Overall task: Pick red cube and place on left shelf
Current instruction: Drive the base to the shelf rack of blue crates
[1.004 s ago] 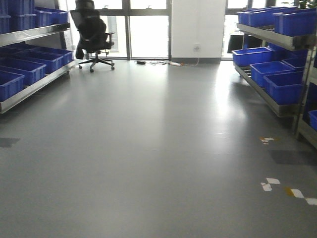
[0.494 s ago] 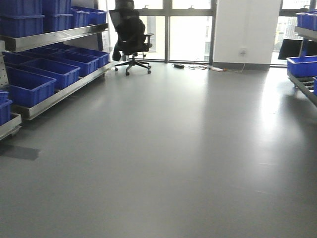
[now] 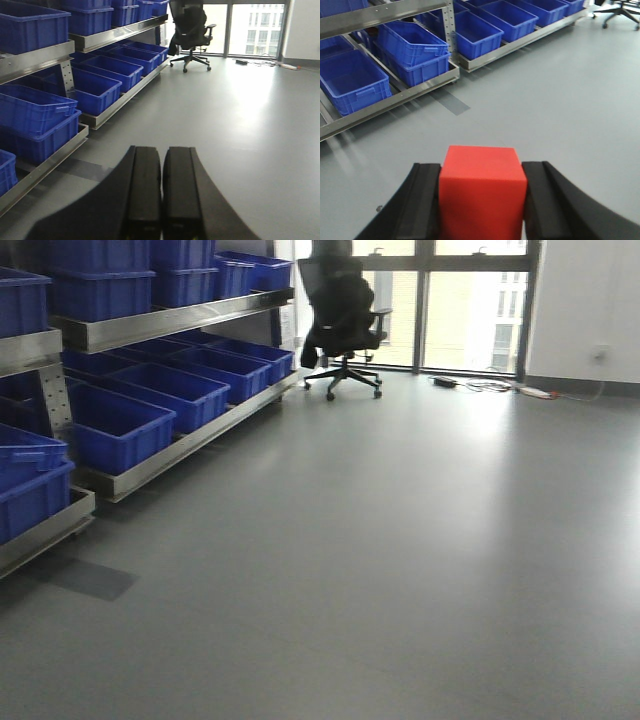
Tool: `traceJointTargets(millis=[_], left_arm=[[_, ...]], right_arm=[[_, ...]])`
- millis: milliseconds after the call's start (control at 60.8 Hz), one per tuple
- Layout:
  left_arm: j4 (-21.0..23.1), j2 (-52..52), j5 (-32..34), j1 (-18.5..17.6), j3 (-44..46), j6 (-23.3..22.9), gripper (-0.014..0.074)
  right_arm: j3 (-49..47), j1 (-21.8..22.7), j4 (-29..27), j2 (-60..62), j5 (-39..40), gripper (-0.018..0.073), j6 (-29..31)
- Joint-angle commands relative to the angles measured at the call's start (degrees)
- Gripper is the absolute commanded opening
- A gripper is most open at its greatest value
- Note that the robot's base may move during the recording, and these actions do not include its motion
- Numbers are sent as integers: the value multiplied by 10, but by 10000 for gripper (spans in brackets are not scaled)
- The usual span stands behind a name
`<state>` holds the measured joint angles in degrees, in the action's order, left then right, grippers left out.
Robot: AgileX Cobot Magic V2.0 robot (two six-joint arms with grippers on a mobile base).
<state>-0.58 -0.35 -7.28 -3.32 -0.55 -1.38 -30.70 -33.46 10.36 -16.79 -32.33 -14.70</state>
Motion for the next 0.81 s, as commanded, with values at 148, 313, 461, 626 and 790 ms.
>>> traceJointTargets(millis=[148, 313, 461, 626, 790], left_arm=[[2, -8, 50, -4, -13, 0, 102], [2, -8, 50, -4, -13, 0, 102], [2, -8, 50, -3, -13, 0, 102], [2, -8, 50, -3, -13, 0, 102], [2, -8, 50, -3, -13, 0, 102]], right_arm=[[-16, -1, 11, -4, 52, 148, 5], [-16, -1, 11, -4, 51, 148, 5], [-16, -1, 11, -4, 51, 148, 5], [-16, -1, 11, -4, 51, 148, 5], [-16, -1, 11, -4, 51, 148, 5]])
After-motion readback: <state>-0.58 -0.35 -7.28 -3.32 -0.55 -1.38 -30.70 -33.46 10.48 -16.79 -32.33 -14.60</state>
